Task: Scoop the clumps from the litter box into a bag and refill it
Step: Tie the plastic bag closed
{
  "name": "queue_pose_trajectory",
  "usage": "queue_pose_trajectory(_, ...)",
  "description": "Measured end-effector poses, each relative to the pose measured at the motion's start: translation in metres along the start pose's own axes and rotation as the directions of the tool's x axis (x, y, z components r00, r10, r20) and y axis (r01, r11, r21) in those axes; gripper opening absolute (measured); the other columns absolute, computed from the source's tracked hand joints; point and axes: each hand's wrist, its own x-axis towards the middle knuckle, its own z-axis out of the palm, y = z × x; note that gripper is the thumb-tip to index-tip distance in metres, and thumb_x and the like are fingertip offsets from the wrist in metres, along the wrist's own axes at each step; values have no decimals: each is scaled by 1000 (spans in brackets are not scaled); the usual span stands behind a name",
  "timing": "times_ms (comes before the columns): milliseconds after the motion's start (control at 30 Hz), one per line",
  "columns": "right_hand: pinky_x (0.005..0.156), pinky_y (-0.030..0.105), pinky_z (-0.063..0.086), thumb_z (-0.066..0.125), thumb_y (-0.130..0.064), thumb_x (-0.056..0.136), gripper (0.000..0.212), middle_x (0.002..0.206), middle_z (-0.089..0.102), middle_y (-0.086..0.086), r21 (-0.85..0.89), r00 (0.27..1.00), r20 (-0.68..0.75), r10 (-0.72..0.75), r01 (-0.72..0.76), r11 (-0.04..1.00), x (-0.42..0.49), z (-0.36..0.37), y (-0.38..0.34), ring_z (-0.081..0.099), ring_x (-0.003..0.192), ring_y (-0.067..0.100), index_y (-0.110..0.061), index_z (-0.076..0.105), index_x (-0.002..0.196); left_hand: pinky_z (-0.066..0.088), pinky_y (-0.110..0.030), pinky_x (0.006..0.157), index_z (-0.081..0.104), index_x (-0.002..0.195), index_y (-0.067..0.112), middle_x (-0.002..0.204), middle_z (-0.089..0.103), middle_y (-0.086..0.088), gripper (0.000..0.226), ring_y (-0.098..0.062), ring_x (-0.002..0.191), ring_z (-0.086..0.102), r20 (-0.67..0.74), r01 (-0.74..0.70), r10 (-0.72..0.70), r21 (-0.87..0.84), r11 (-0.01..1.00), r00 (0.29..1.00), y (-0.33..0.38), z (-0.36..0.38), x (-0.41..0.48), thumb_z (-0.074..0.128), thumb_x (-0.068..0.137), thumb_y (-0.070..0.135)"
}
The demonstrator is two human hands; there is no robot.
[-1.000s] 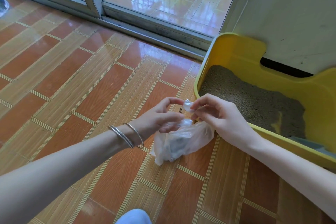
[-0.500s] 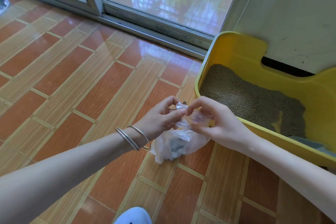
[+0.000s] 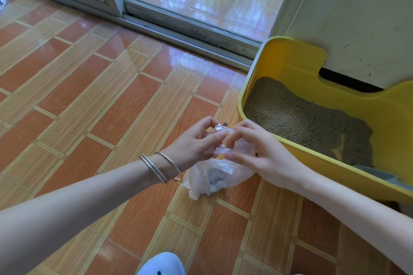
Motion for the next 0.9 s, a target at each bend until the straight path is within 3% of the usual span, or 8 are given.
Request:
queue_pose_trajectory(100,73,35,38,58,-58,78,33,84,51,-3,99,997,41,69,-73,992,1,-3,6,49,78,21,-25,55,83,34,-13,45,43,90,10,62,56,-4,21,-6,51,52,23,-11,13,-95,995,1000,-2,0,-2,59,89,23)
queue_pose_trajectory(167,69,41,37,58,-57,80,35,80,55,-1,236,985,112,128,-152,960,-2,-8,7,48,74,24,-22,54,85,34,-13,44,43,88,10,63,61,-3,17,-8,53,55,41,-5,11,-153,988,999,-2,-1,-3,53,84,23)
queue_pose_trajectory(333,65,22,43,51,-33,91,38,80,55,8,420,966,150,212,-256,871,-7,-15,6,56,72,9,5,48,94,43,-19,56,54,88,10,77,60,-3,23,-17,60,49,83,-101,112,-131,986,990,0,-10,-5,69,76,22)
queue_pose_trajectory(433,62,22,42,50,-34,84,30,71,59,3,458,954,127,271,-299,837,-5,-15,2,54,69,13,-4,50,88,44,-18,68,67,88,16,97,59,-8,18,-5,63,53,87,-221,218,32,975,972,4,-15,-10,72,72,21)
queue_pose_trajectory(533,63,26,40,54,-36,80,27,67,58,1,431,946,99,308,-320,844,-2,-13,-2,51,67,14,-10,50,81,41,-16,82,73,86,20,107,56,1,12,-1,84,57,160,-383,349,350,855,923,8,-18,-13,71,76,26)
queue_pose_trajectory(700,59,27,34,73,-27,75,27,65,53,3,349,941,93,327,-338,874,3,-8,-1,44,63,12,-15,50,68,43,-14,75,73,89,24,106,54,2,13,-9,74,56,287,-540,470,594,596,834,6,-19,-13,64,83,30)
queue_pose_trajectory(800,59,36,36,78,-20,72,31,71,60,14,202,961,1,278,-273,941,3,-9,3,45,62,18,-17,49,61,44,-16,79,74,89,22,102,57,3,12,-6,82,59,258,-515,462,600,612,849,3,-19,-13,67,80,28)
queue_pose_trajectory(900,56,33,39,76,-15,72,31,67,60,13,-120,987,-126,99,-115,986,2,-8,4,48,59,21,-14,47,59,49,-26,80,67,91,13,95,63,1,19,-14,84,63,135,-390,371,456,800,919,1,-20,-15,64,81,29)
